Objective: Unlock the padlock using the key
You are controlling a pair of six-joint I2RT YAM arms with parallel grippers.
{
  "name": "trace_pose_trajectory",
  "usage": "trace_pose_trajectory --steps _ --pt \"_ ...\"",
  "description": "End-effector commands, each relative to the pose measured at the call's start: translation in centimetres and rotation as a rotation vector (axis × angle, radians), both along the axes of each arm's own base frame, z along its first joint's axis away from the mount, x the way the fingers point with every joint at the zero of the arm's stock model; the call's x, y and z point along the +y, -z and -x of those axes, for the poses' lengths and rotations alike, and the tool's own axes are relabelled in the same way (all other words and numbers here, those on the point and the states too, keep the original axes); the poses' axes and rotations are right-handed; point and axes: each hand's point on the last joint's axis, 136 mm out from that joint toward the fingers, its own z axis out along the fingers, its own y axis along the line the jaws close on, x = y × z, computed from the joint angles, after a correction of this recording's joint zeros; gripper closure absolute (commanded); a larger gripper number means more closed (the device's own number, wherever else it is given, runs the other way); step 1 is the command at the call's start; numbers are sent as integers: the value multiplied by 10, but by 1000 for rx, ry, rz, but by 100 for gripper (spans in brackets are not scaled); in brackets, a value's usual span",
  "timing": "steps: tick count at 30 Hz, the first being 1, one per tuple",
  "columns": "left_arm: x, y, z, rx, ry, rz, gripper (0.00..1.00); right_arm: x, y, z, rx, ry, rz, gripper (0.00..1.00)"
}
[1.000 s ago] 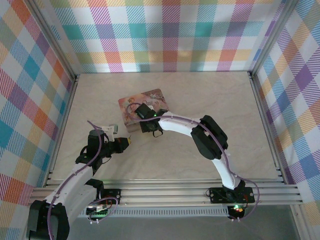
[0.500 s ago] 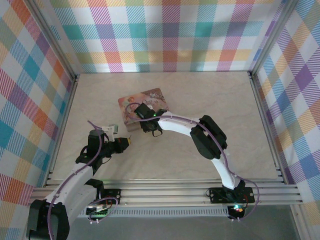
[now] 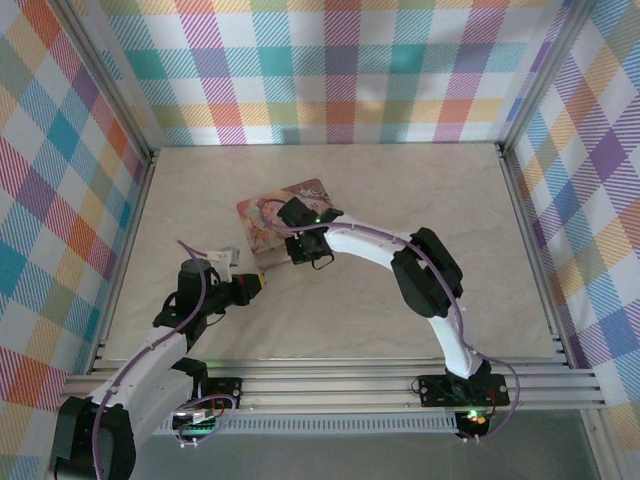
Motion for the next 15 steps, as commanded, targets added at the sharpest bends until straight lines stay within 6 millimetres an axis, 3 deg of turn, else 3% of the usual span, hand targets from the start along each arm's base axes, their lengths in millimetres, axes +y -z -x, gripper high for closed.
trace_pose_trajectory --steps 1,9,15 --pt "-14 -19 -3 -92 66 16 100 14 -71 10 98 7 -209 100" --pt "-25 -34 -1 -168 111 23 100 18 -105 19 243 22 -342 100" --pt "-22 -41 4 -209 103 5 100 21 -123 25 323 0 -403 100"
